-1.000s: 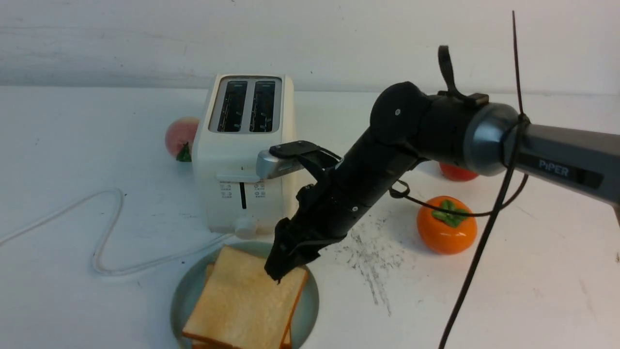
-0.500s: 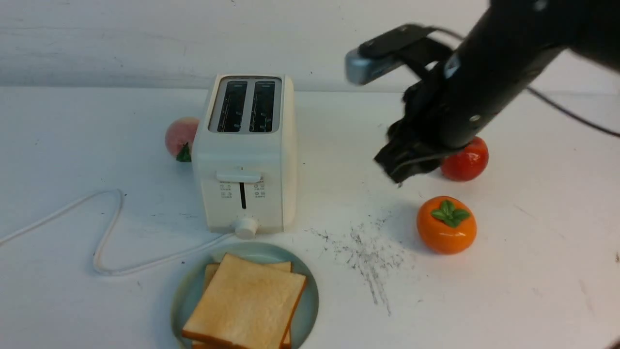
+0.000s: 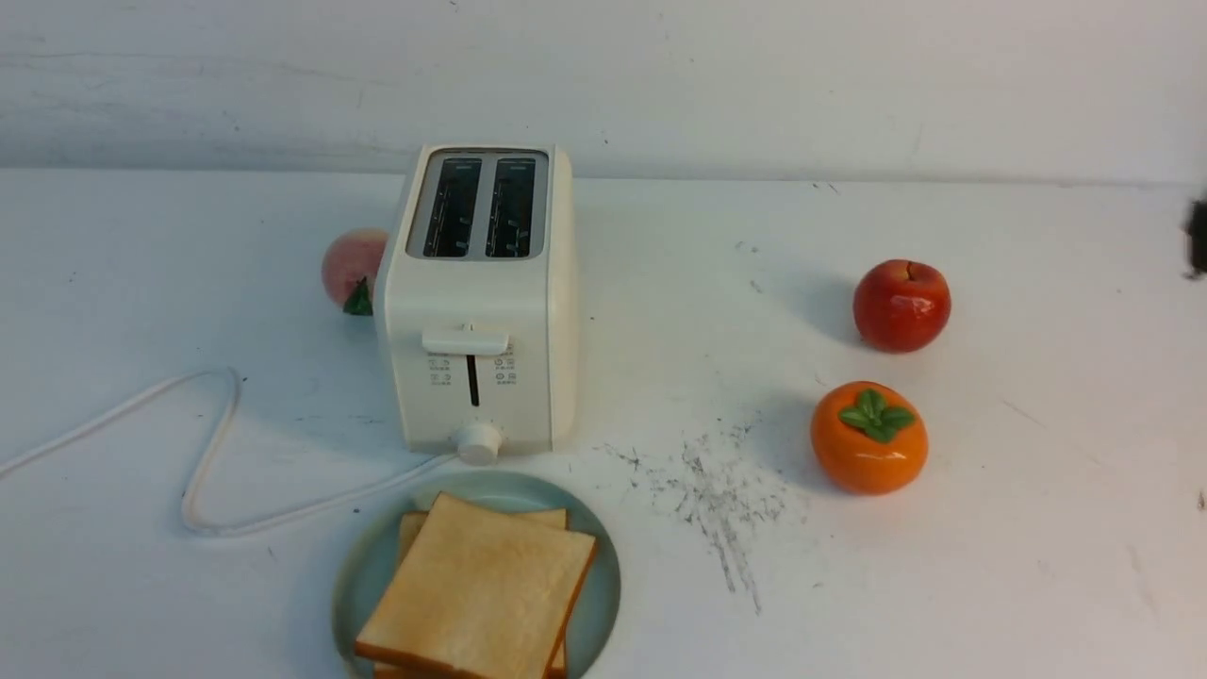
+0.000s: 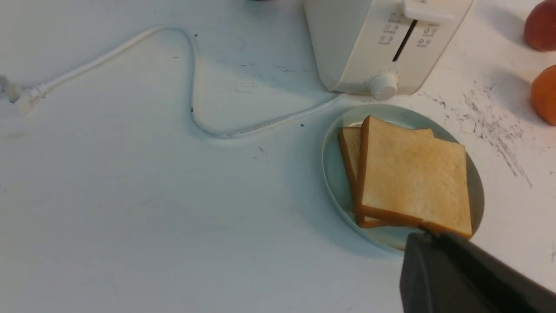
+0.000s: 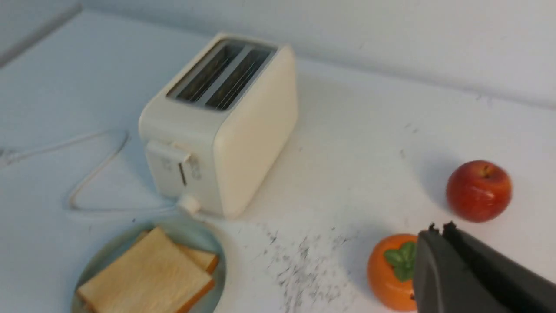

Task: Take toasted bread from bread machine on white table place on plate.

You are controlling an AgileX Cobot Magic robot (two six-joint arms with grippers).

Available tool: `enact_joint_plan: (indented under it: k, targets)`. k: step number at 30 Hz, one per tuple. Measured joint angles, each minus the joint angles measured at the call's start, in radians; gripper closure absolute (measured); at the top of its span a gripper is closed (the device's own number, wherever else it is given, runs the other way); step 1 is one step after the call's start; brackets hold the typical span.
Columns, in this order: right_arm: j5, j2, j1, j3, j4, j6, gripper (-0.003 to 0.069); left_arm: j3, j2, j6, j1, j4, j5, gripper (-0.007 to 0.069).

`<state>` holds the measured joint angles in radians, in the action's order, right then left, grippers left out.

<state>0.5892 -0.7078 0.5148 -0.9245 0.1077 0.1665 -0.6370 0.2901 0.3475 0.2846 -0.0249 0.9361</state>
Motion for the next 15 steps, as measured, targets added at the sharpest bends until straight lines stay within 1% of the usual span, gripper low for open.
enact_joint_plan:
  k: [1,3,4,5,7,9,11,15]
  targets:
    - [-0.075,0.104,0.000,0.118,0.058,0.059,0.0667,0.000,0.000,0.000,0.000,0.004,-0.017,0.0627]
    - [-0.156,0.250,0.000,0.275,0.129,0.152,0.0667,0.000,0.000,0.000,0.000,0.017,-0.050,0.0627]
    - [-0.184,0.319,0.000,0.343,0.163,0.202,0.0667,0.000,0.000,0.000,0.000,0.025,-0.067,0.0627]
    - [-0.188,0.332,0.000,0.368,0.170,0.223,0.0667,0.000,0.000,0.000,0.000,0.025,-0.071,0.0627]
    - [-0.207,0.473,0.000,0.491,0.259,0.350,0.0667,0.000,0.000,0.000,0.000,0.046,-0.120,0.0627]
    - [-0.206,0.566,0.000,0.560,0.343,0.439,0.0667,0.000,0.000,0.000,0.000,0.051,-0.154,0.0625]
    - [-0.208,0.641,0.000,0.602,0.428,0.500,0.0667,0.000,0.000,0.000,0.000,0.052,-0.190,0.0624]
    - [-0.217,0.717,0.000,0.632,0.551,0.547,0.0664,0.007,0.000,0.000,0.000,0.064,-0.227,0.0624]
